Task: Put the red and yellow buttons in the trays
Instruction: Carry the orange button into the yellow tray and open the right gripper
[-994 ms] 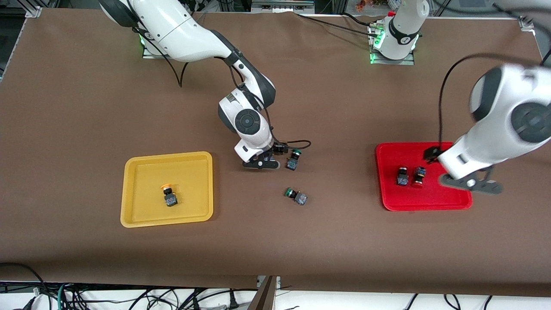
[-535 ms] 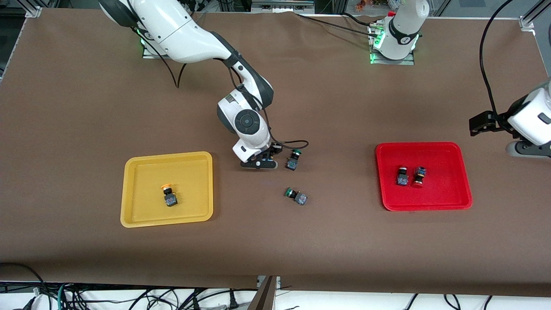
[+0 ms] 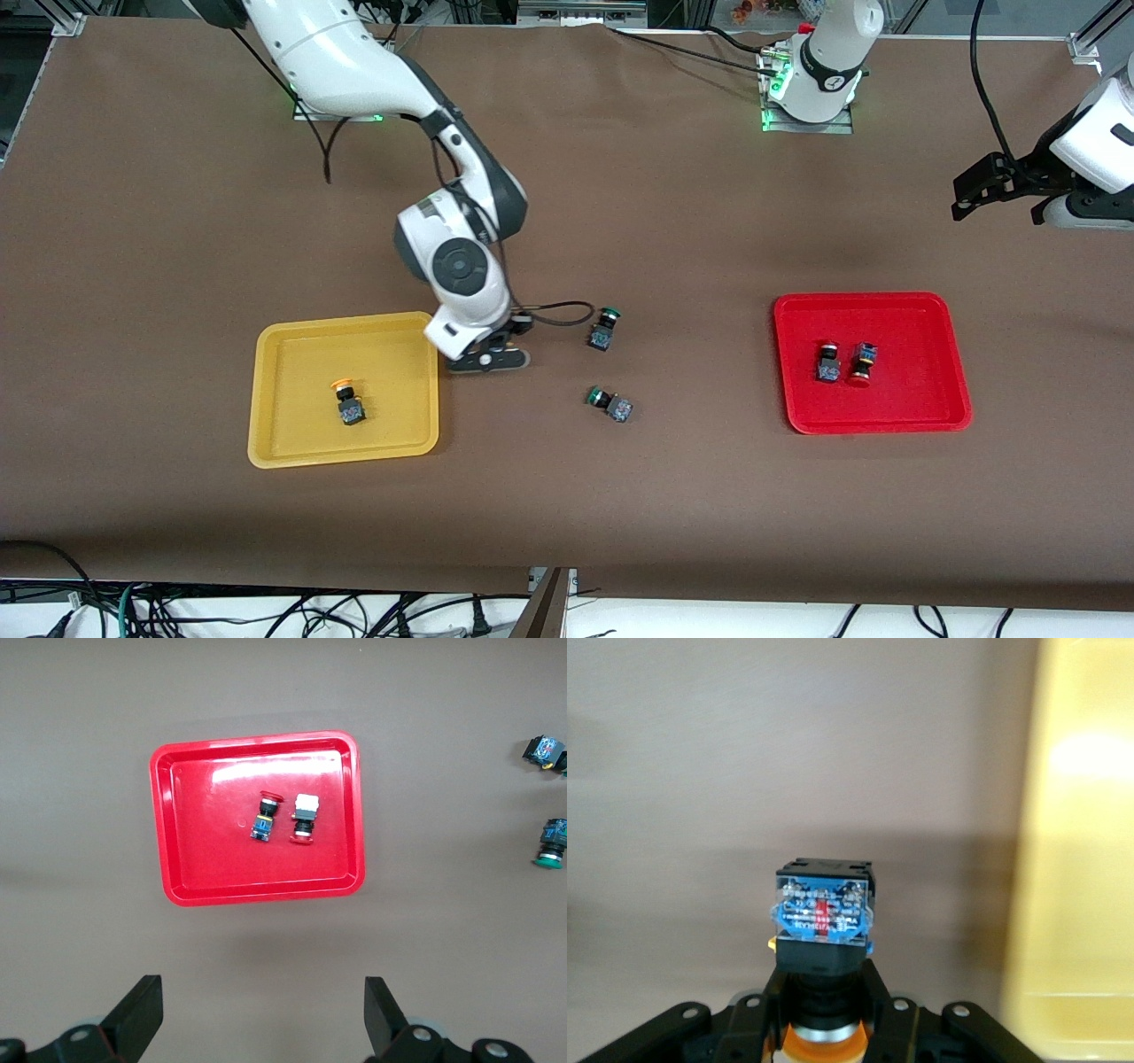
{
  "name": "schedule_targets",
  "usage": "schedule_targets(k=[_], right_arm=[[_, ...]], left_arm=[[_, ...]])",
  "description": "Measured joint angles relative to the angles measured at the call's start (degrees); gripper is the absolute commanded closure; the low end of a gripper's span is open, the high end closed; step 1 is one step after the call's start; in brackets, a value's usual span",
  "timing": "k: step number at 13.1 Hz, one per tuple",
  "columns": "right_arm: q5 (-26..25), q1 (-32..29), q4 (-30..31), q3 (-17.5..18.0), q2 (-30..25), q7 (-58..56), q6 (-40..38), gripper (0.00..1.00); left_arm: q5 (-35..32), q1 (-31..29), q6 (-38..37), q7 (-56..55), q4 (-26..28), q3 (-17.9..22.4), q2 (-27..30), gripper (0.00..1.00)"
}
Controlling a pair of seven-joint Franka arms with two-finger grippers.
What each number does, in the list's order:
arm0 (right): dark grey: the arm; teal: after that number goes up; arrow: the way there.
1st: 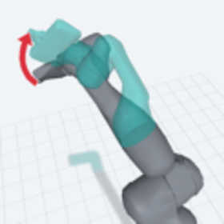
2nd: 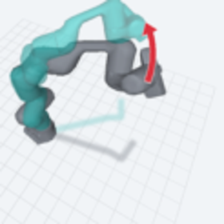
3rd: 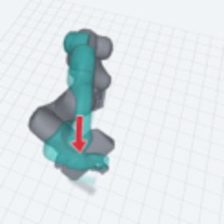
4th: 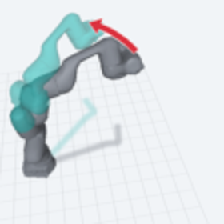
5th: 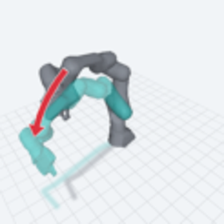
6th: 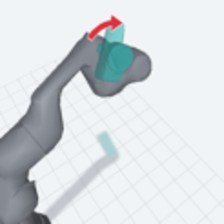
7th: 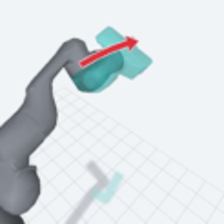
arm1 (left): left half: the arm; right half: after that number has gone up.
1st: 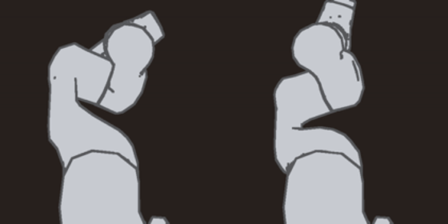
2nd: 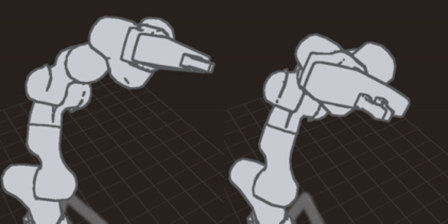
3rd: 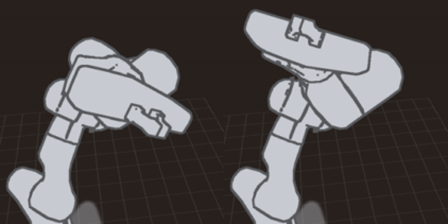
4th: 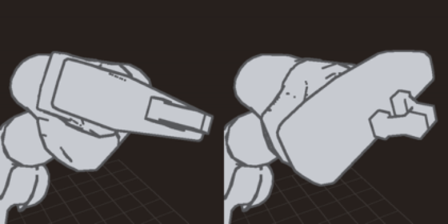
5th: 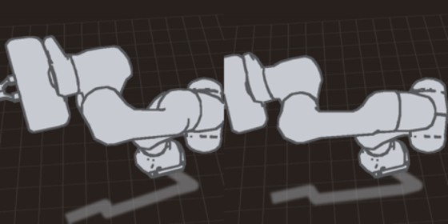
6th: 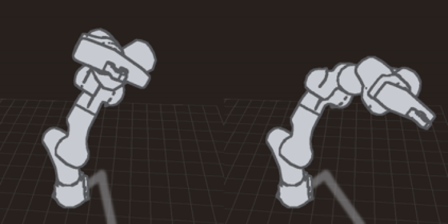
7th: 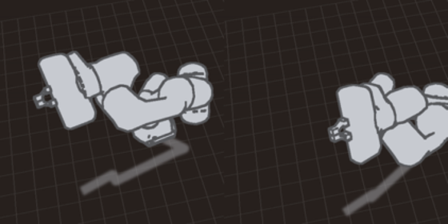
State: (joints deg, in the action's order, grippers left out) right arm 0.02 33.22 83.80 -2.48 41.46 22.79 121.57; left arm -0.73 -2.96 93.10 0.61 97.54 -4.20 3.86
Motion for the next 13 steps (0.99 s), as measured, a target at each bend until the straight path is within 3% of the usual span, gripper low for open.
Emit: schedule_targets(k=[3, 5, 6, 7, 13], right_arm=[[0.04, -0.82, 0.56, -6.28, -0.63, -11.8, -1.48, 0.99], [0.1, -2.69, 1.3, -7.26, -0.33, -14.19, -1.27, 0.89], [0.11, -3.54, 1.56, -7.27, -0.12, -14.65, -1.07, 0.5], [0.14, -3.98, 1.62, -7.27, 0.1, -14.74, -0.81, 0.01], [3.13, -4.37, 0.57, -7.26, -2.47, -13.5, -2.88, 0.0]], left_arm=[[0.0, 0.0, 0.31, -0.01, 0.24, 0.17, -0.35, 0.0], [0.0, 0.0, 0.31, -0.01, 0.24, 0.22, -0.38, 0.0], [0.0, 0.0, 0.16, -0.01, 0.24, 0.22, -0.38, 0.0], [0.0, 0.0, -0.14, -0.01, 0.25, 0.22, -0.39, 0.0], [0.0, -0.03, -1.75, -0.01, 0.25, 0.69, -0.39, 0.0]])
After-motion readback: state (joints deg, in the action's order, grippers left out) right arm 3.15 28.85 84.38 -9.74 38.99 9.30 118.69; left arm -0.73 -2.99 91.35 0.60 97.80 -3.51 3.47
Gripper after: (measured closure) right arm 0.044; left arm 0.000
